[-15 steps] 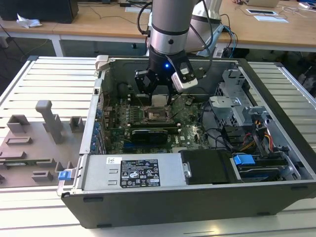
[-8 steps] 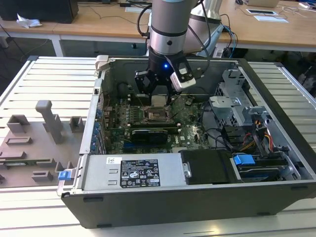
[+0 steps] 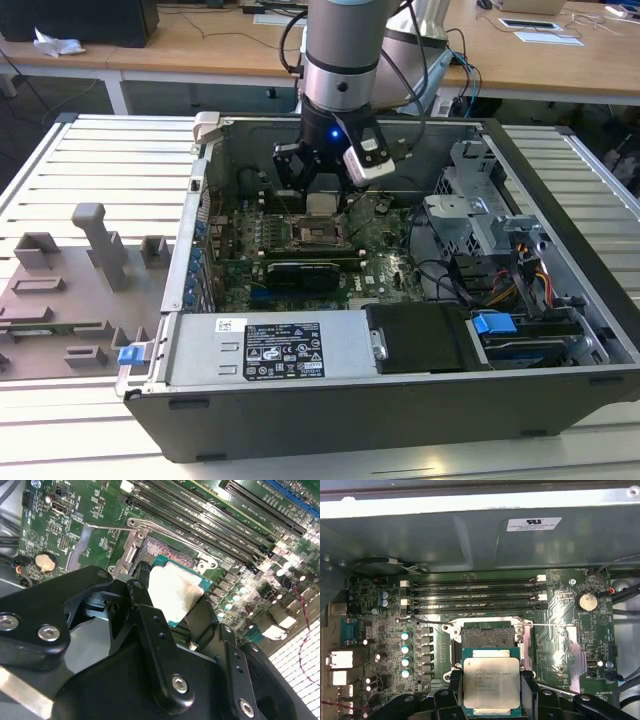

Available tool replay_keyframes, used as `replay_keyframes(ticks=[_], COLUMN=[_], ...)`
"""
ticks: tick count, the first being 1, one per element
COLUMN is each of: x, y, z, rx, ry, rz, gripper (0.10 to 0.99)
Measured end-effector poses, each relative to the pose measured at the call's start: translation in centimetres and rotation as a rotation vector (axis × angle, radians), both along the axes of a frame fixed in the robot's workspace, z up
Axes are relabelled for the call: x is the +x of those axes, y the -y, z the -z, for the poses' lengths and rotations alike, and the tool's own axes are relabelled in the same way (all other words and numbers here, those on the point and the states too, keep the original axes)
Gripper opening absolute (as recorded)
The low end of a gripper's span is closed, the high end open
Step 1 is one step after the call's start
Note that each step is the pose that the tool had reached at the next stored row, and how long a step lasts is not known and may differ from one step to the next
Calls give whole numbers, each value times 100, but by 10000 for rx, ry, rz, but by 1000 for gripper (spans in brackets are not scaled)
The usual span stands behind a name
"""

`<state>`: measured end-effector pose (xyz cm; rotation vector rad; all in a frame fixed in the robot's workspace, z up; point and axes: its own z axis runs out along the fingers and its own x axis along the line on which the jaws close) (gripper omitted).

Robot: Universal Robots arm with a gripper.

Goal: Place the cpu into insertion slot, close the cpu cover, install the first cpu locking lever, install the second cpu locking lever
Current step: 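Place the cpu into insertion slot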

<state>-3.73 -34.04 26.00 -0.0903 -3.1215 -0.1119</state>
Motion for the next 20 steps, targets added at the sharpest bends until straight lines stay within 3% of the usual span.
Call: replay_keyframes(ticks=[8, 12, 20], x=[0, 0, 0], y=[0, 0, 0], z=[3, 8, 17], rx=[-33, -46, -53], ry=[0, -1, -4], rz=[1397, 2428, 3928], gripper=[545, 545, 545])
